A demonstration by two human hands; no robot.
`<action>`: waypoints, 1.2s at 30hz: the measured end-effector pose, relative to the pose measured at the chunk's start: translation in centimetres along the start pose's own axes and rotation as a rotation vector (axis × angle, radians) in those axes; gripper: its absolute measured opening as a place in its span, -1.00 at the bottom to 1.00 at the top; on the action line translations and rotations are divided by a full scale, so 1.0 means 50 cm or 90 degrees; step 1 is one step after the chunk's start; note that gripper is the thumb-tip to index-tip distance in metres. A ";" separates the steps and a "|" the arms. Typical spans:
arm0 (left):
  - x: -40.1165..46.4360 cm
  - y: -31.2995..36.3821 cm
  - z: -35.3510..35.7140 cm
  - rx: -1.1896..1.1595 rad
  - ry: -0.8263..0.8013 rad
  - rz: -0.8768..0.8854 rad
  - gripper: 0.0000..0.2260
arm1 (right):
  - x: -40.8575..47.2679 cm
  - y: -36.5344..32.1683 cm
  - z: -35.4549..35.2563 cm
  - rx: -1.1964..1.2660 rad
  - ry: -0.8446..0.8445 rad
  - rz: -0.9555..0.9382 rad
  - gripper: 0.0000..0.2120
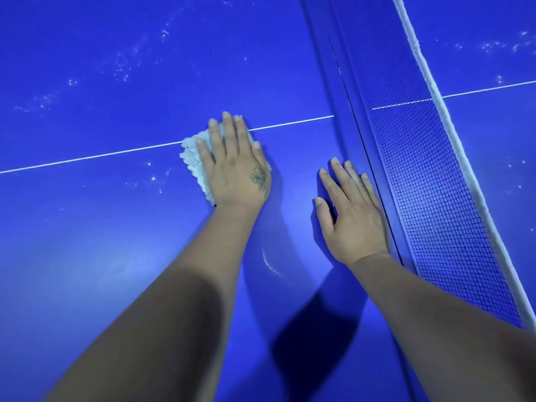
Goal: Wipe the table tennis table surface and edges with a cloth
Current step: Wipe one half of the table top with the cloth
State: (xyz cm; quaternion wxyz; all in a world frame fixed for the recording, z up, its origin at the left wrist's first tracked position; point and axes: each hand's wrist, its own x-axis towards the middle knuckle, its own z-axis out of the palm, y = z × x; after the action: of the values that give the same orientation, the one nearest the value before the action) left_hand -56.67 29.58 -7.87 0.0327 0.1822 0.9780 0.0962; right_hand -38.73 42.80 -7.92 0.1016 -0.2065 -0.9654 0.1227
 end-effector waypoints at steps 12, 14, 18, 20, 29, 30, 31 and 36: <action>-0.250 0.033 0.015 0.022 -0.051 0.255 -0.37 | -0.002 -0.006 0.001 -0.002 0.019 0.000 -0.53; -0.277 -0.001 0.004 0.009 -0.046 0.255 -0.44 | -0.003 -0.007 0.000 0.002 0.017 -0.002 -0.53; -0.263 -0.069 -0.014 -0.001 -0.031 0.224 -0.47 | -0.001 -0.004 0.000 0.011 0.019 -0.003 -0.52; -0.226 -0.107 -0.019 0.001 -0.011 0.177 -0.48 | -0.002 -0.003 -0.001 0.014 0.019 -0.004 -0.52; -0.091 -0.050 -0.015 -0.017 0.001 0.037 -0.40 | -0.001 -0.007 -0.003 0.002 0.015 0.000 -0.51; -0.101 -0.027 -0.011 -0.013 0.000 0.052 -0.41 | -0.002 -0.006 -0.003 0.000 0.014 0.000 -0.51; -0.118 -0.004 -0.005 -0.007 0.000 0.074 -0.42 | -0.004 -0.006 -0.004 -0.002 0.012 -0.002 -0.52; -0.234 0.059 0.017 -0.035 -0.002 0.173 -0.45 | 0.013 -0.007 -0.006 -0.014 0.008 0.005 -0.51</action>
State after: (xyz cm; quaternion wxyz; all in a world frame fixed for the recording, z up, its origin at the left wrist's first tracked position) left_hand -44.64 28.18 -7.76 0.0259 0.3120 0.9413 0.1262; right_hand -39.36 42.81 -7.45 0.1046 -0.2119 -0.9653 0.1108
